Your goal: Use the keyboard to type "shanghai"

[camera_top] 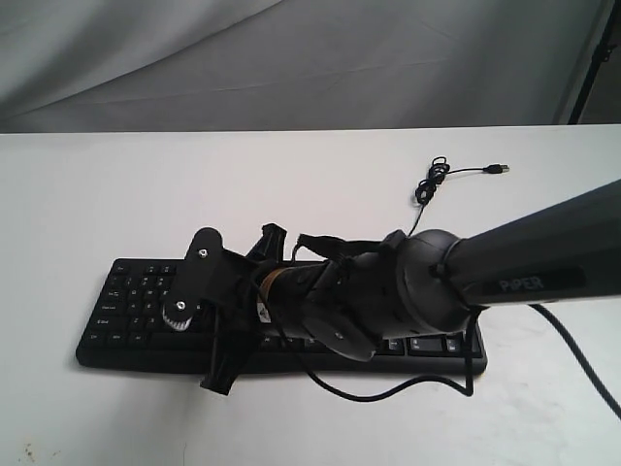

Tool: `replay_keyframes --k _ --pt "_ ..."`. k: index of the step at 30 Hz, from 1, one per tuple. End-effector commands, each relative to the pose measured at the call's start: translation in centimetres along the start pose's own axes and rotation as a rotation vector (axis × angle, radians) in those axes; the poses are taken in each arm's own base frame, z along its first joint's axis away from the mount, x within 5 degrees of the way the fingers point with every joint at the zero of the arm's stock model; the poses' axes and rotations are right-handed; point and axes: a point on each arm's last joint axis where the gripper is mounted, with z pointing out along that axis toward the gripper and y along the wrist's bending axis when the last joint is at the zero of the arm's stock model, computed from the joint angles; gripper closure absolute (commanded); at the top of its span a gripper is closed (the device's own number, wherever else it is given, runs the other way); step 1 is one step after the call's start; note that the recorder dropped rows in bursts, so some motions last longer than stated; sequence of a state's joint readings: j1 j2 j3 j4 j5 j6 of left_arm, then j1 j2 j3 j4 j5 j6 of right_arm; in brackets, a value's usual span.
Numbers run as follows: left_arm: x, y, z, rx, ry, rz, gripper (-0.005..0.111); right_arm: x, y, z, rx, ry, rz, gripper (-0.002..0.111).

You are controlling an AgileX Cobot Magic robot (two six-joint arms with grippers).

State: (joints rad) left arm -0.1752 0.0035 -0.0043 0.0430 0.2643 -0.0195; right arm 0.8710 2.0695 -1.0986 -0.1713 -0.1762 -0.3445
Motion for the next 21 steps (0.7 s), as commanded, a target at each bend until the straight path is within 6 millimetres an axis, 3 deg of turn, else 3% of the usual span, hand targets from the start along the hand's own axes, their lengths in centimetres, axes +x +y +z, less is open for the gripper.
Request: replay_keyframes --k 1,7,21 --pt "0.1 0.0 0.0 0.002 -0.004 0.002 0.107 -1.1 -0.5 -0.3 0.018 -0.04 -0.015 0.108" --pt "0.1 0.0 0.0 0.002 -0.004 0.002 0.107 -2.5 -0.9 1.1 0.012 -0.014 -0.023 0.108" --pt "0.1 0.0 0.0 0.002 -0.004 0.002 0.107 -1.7 -0.4 2.4 -0.002 0.004 -0.027 0.108"
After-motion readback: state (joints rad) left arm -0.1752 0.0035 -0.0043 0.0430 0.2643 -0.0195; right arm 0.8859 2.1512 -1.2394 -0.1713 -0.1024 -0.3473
